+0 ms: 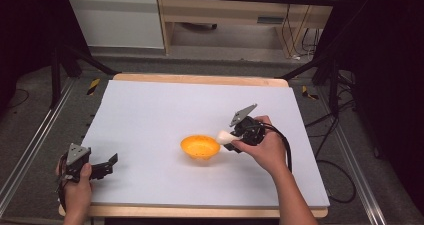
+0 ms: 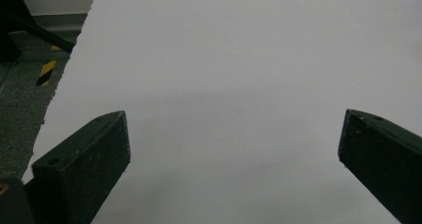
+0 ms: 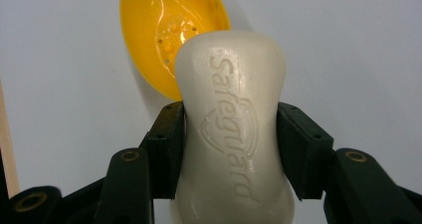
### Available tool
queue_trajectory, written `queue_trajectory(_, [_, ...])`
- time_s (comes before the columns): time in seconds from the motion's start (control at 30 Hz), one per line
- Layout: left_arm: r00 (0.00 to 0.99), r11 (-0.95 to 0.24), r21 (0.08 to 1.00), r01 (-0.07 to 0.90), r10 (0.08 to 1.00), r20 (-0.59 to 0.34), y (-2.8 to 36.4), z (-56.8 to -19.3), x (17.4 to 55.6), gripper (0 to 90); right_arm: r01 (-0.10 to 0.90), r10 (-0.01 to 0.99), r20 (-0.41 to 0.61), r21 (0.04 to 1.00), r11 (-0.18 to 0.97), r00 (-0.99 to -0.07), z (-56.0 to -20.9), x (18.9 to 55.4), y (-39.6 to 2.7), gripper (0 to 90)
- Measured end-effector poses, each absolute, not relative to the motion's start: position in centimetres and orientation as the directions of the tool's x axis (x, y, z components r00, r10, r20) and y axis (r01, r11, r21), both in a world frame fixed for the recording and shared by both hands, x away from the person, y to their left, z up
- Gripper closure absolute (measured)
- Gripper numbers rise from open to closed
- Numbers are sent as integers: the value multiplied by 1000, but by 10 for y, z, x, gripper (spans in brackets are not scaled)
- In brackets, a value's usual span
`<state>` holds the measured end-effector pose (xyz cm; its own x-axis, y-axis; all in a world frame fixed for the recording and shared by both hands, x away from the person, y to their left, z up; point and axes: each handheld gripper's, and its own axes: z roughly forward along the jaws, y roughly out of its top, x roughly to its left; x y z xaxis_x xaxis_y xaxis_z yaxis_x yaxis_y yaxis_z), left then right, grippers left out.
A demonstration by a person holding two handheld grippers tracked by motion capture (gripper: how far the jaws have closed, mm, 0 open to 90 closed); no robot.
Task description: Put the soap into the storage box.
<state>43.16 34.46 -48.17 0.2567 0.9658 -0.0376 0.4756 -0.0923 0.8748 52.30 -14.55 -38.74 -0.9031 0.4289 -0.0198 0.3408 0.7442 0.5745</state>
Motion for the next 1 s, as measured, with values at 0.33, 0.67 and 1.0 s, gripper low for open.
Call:
queue_trajectory(0.33, [259, -87, 878, 471, 965, -43, 345, -482, 431, 0, 299, 380, -29, 564, 770, -925, -385, 527, -118, 489])
queue_trajectory(0.67, [256, -80, 878, 472, 965, -50, 345, -482, 431, 0, 278, 348, -18, 563, 778, -937, -390, 531, -100, 489])
queue_trajectory(1.0, [258, -78, 878, 472, 965, -53, 346, -482, 431, 0, 247, 313, -26, 554, 795, -949, -390, 534, -81, 489])
